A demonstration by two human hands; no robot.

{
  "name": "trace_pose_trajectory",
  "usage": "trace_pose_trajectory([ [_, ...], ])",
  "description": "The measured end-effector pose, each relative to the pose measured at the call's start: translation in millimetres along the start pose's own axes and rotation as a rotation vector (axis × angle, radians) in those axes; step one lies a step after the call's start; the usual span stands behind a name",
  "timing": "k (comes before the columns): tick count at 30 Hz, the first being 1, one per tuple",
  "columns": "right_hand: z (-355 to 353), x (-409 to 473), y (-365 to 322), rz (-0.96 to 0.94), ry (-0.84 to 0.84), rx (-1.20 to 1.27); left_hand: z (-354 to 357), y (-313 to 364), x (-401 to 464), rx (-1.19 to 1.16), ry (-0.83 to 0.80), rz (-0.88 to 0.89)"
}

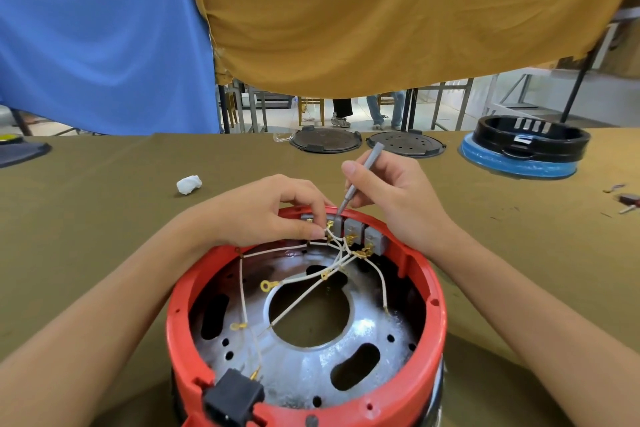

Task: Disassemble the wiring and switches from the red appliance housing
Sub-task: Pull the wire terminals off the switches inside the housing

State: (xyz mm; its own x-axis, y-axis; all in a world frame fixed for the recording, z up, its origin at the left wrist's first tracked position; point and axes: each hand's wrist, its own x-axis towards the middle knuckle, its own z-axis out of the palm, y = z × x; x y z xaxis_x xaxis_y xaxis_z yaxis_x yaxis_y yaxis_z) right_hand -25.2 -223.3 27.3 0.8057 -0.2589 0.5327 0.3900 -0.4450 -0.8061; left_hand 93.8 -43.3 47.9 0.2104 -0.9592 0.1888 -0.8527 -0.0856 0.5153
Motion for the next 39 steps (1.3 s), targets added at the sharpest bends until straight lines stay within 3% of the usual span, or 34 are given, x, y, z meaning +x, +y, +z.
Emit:
trace_pose_trajectory([
  [9,-0.5,-3.6,-14.0,-0.173,-0.093,-0.328,0.1,4.9,0.3,0.027,0.005,-0.006],
  [15,2.6,2.4,-8.7,-0.023,-0.065,-0.178,0.5,2.2,0.3,0.001,-0.001,-0.018],
  [19,3.5,5.5,-1.8,0.178,-0.025,0.020,1.0,0.3,-0.3,-0.003,-0.003,-0.018],
  [24,3.9,6.6,5.6,0.264,-0.012,0.016,0.9,-0.1,0.0,-0.018,-0.007,-0.012],
  [28,3.0,2.3,-2.0,0.091,-0.011,-0.018,0.3,1.2,0.0,-0.009,-0.004,-0.006],
  [33,0.6,-1.1,-15.4,-0.218,-0.155,-0.411,0.0,4.0,-0.1,0.016,0.008,-0.007],
  [36,-0.7,-2.3,-18.2,-0.282,-0.209,-0.518,0.0,5.2,-0.2,0.022,0.008,-0.007],
  [39,0.7,-1.9,-16.3,-0.250,-0.193,-0.458,-0.1,5.7,0.2,0.019,0.006,-0.006],
])
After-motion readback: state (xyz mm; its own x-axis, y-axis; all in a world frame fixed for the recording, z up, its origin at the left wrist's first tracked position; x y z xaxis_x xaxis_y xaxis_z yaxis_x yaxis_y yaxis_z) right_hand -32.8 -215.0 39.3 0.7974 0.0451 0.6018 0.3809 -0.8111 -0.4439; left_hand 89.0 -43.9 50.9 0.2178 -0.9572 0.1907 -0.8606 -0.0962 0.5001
